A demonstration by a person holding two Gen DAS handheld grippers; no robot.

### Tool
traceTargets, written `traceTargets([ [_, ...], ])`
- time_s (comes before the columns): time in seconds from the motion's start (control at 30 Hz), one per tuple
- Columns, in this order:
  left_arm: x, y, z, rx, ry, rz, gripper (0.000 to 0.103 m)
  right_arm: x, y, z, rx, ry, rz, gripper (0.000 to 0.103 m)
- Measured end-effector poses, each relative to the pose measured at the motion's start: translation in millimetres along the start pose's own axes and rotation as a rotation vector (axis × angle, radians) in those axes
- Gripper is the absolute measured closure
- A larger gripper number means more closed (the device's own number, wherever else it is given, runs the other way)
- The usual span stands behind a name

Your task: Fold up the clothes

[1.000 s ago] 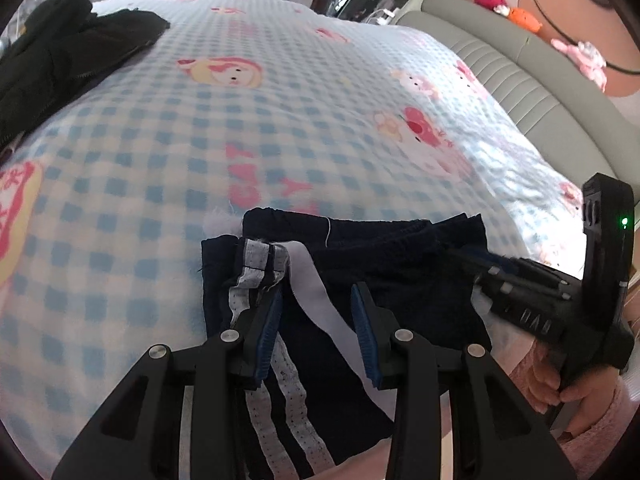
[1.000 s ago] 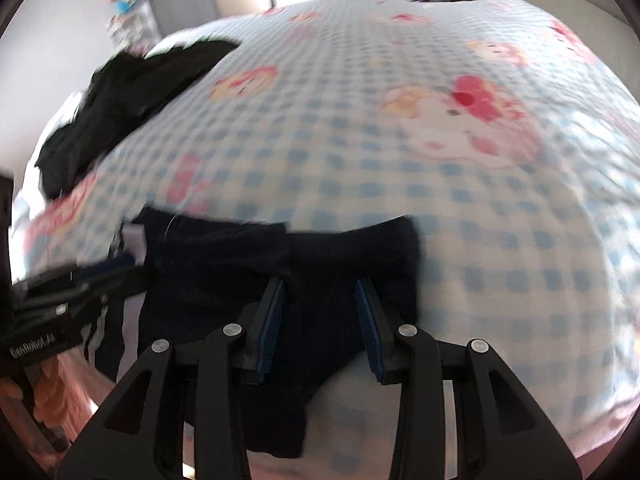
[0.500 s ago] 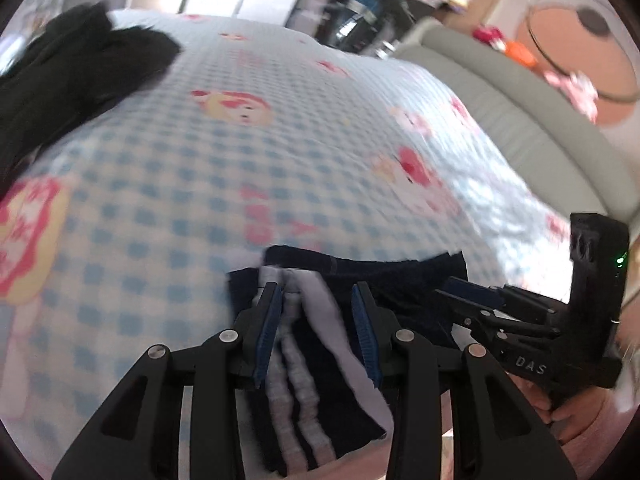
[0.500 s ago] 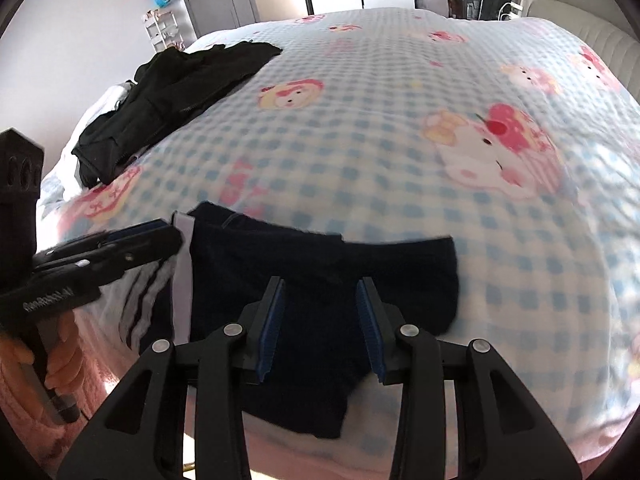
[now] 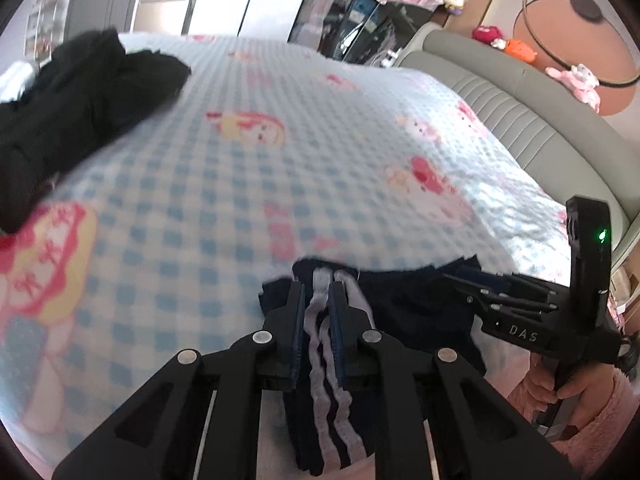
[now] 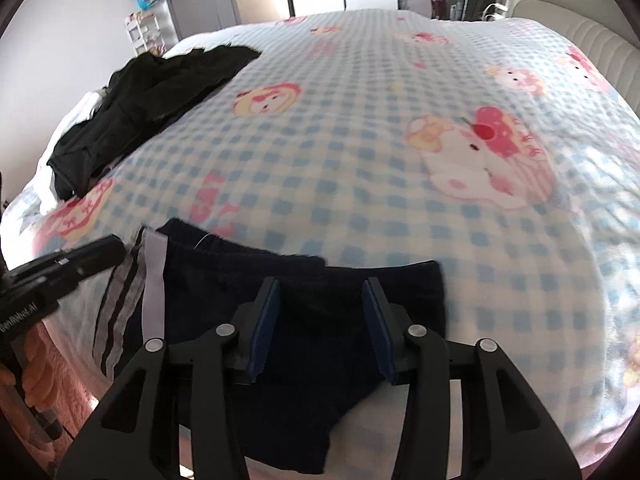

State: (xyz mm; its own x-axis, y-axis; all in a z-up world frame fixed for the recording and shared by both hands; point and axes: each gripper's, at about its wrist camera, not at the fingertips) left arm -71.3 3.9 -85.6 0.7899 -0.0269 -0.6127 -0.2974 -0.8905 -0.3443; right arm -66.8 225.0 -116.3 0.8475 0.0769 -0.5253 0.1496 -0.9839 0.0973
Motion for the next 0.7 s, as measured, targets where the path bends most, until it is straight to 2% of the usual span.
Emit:
traceTargets([
  [0.1, -6, 1, 10, 0.009, 0.060, 0.004, 0.089, -2, -5, 3, 0.010, 0.011, 0.001, 0.066],
  [0.17, -4, 2, 16, 0.007, 0.085, -0.003, 0.082, -3, -6, 1, -0.035, 0.016, 0.016, 0.066],
  [0.2, -1, 2, 16, 0.013, 0.084, -0.007, 0.074, -3, -5, -2, -0.066, 0.011, 0.018, 0.065],
  [0.27, 4, 0, 17, 0.026, 0.083, -0.001, 0.074, -4, 2, -4, -0.103, 0.007, 0.002, 0.061],
  [0.3, 5, -1, 18, 0.025, 0.087, 0.008, 0.074, -4, 7, -3, -0.098, 0.009, -0.016, 0.061],
  [0.37, 4, -4, 23, 0.001, 0.092, 0.030, 0.087, -4, 13, 4, -0.085, 0.028, -0.031, 0.061],
  [0.43, 1, -2, 26, -0.016, 0.102, 0.027, 0.091, -3, 16, 10, -0.084, 0.051, -0.035, 0.061],
  [0.53, -5, -5, 20, 0.006, 0.069, 0.036, 0.094, 0, 18, 9, -0.082, 0.054, -0.030, 0.061],
  [0.6, -12, -9, 21, 0.016, 0.059, 0.054, 0.094, 2, 20, 8, -0.084, 0.045, -0.041, 0.054],
  [0.63, -15, -11, 22, 0.021, 0.054, 0.063, 0.094, 2, 20, 8, -0.085, 0.044, -0.044, 0.048],
  [0.7, -20, -14, 30, 0.019, 0.056, 0.074, 0.094, 1, 17, 14, -0.093, 0.062, -0.025, 0.048],
])
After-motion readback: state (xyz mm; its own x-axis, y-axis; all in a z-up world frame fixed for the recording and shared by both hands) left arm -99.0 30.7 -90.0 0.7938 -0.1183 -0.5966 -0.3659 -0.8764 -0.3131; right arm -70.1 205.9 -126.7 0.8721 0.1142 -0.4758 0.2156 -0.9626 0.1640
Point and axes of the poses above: each gripper's, at about its wrist camera, not at the fingertips, and z roughly the way its jaws point, y to its left, x to its underside, and after that the axes turned 5 degrees about y, right-handed
